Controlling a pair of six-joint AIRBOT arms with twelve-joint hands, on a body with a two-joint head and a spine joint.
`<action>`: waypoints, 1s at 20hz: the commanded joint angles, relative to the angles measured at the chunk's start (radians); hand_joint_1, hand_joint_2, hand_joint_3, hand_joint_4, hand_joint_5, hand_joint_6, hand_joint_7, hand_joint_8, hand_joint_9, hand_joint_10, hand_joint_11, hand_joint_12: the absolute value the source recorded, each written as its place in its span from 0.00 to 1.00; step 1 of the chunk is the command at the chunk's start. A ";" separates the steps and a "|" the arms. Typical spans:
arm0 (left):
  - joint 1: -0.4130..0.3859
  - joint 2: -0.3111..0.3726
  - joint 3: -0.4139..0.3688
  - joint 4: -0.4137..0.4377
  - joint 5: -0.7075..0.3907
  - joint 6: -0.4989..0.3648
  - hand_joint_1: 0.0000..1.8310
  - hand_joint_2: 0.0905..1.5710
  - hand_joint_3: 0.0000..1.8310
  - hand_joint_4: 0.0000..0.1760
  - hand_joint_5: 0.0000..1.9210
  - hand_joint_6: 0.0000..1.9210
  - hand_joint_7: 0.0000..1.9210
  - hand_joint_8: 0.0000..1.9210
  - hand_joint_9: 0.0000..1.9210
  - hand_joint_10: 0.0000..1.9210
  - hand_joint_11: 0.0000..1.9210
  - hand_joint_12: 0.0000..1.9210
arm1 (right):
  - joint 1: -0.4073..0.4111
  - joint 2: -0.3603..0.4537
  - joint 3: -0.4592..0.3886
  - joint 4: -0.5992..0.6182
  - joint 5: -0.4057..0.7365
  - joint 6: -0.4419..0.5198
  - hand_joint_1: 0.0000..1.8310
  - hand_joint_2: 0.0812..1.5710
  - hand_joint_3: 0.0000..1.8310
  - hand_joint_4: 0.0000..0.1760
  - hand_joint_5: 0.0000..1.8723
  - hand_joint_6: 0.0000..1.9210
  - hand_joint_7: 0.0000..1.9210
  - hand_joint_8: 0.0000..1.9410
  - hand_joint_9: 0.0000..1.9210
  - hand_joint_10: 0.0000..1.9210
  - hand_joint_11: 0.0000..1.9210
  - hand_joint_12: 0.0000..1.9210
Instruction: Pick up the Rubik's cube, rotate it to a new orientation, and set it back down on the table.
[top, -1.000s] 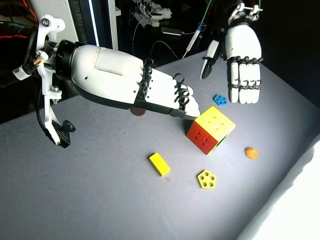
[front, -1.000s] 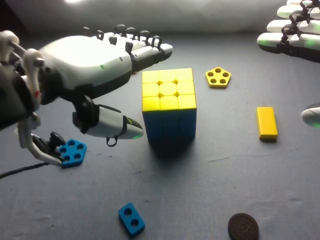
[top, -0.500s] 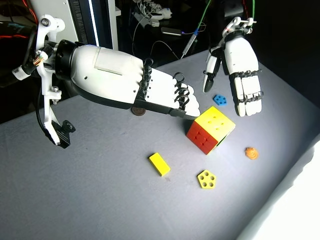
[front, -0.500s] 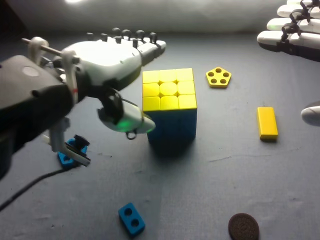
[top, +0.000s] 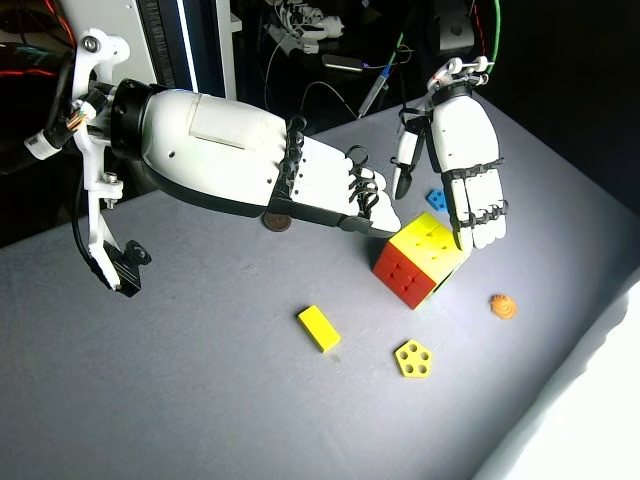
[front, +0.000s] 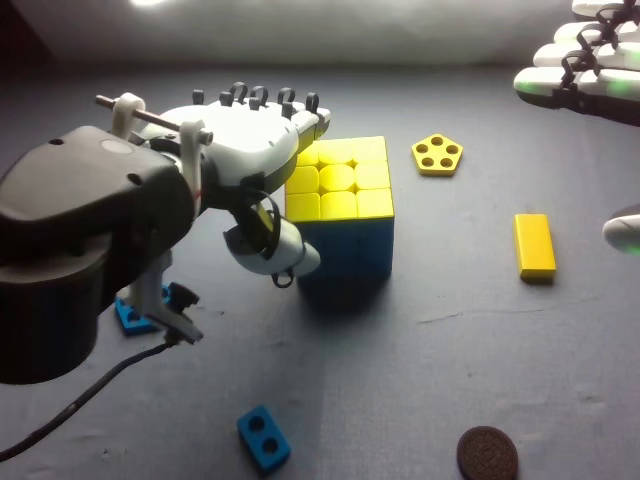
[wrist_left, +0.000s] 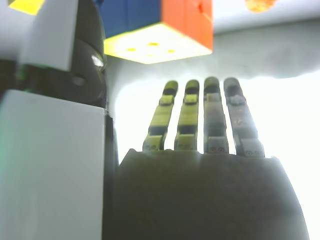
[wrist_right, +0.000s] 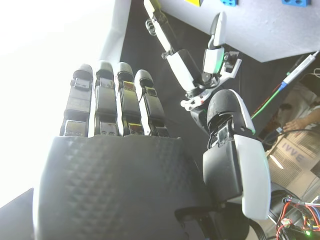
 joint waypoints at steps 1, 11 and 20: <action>-0.015 -0.005 0.008 0.047 -0.025 0.005 0.49 0.65 0.00 0.00 0.00 0.00 0.00 0.00 0.00 0.00 0.01 0.00 | 0.008 0.005 0.002 0.027 0.116 -0.001 0.05 0.78 0.00 0.00 0.04 0.00 0.05 0.00 0.05 0.01 0.00 0.00; -0.006 -0.095 0.078 0.003 -0.044 0.040 0.51 0.61 0.00 0.00 0.00 0.00 0.00 0.00 0.00 0.00 0.00 0.00 | 0.008 0.004 0.001 0.025 0.118 -0.001 0.07 0.78 0.00 0.00 0.03 0.00 0.06 0.00 0.05 0.01 0.00 0.00; 0.005 -0.142 0.148 0.004 -0.043 0.049 0.53 0.57 0.00 0.00 0.00 0.00 0.00 0.00 0.00 0.00 0.00 0.00 | 0.008 0.004 0.001 0.021 0.118 -0.001 0.08 0.78 0.00 0.00 0.03 0.00 0.05 0.00 0.04 0.00 0.00 0.00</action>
